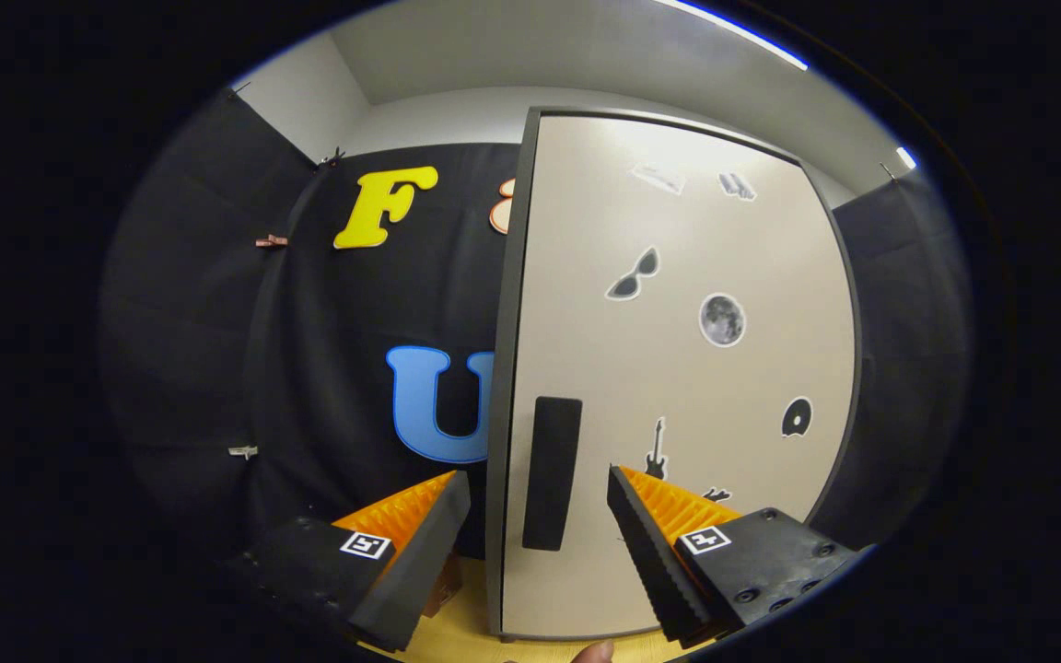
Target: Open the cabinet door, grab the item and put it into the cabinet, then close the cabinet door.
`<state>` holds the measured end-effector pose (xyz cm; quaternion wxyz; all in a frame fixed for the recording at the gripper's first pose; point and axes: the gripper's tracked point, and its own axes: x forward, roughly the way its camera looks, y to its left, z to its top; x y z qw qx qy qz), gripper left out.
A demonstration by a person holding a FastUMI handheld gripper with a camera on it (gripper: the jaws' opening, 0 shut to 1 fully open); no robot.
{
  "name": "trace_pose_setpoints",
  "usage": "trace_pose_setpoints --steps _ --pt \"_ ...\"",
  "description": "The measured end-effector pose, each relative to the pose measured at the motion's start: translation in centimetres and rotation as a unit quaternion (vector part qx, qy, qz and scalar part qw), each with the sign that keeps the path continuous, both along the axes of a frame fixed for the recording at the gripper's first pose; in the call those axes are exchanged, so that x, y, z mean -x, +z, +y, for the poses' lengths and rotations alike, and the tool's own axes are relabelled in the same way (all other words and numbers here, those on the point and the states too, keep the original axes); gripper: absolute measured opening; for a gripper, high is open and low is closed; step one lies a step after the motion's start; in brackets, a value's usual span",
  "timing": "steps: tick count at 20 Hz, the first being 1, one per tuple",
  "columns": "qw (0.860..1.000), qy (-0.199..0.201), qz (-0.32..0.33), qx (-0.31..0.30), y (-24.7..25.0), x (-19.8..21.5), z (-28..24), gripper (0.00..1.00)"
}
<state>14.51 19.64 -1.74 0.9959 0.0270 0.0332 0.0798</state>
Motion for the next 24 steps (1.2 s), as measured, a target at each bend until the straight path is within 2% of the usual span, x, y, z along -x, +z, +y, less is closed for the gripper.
trace_pose_setpoints --steps 3,4,5,6,7,8,10,11,12,13,14,15,16,20,24 --pt "1.0 -0.011 0.008 -0.005 -1.2 -1.9 0.6 0.92" --pt "1.0 -0.017 0.01 -0.007 -1.4 -2.4 0.6 0.83" --pt "1.0 -0.019 0.008 -0.006 -1.5 -2.8 0.7 0.79" --pt "0.999 -0.032 0.003 0.003 -1.6 -3.3 0.2 0.8" --pt "0.999 -0.041 -0.002 0.01 -1.8 -3.9 -0.2 0.75" --pt "0.998 -0.054 -0.002 0.015 -2.0 -4.2 -0.7 0.65" --pt "0.999 -0.051 0.011 -0.005 -2.6 -4.8 -0.4 0.45" --pt "0.998 -0.059 0.021 -0.018 -3.1 -5.0 -0.8 0.45" --pt "0.997 -0.063 0.016 -0.028 -2.5 -5.1 -0.8 0.34" --pt "0.997 -0.064 0.024 -0.018 -2.9 -4.8 -0.8 0.33" --pt "0.998 -0.064 0.016 -0.009 -2.6 -5.0 -0.9 0.26" --pt "0.998 -0.058 0.02 -0.009 -2.8 -5.0 -0.8 0.26" --pt "0.998 -0.051 0.021 -0.012 -2.7 -4.7 -0.8 0.2" --pt "1.0 -0.007 0.024 -0.016 -2.3 -3.4 -0.9 0.2" --pt "0.999 0.036 0.024 -0.033 -0.9 0.6 -1.1 0.2"
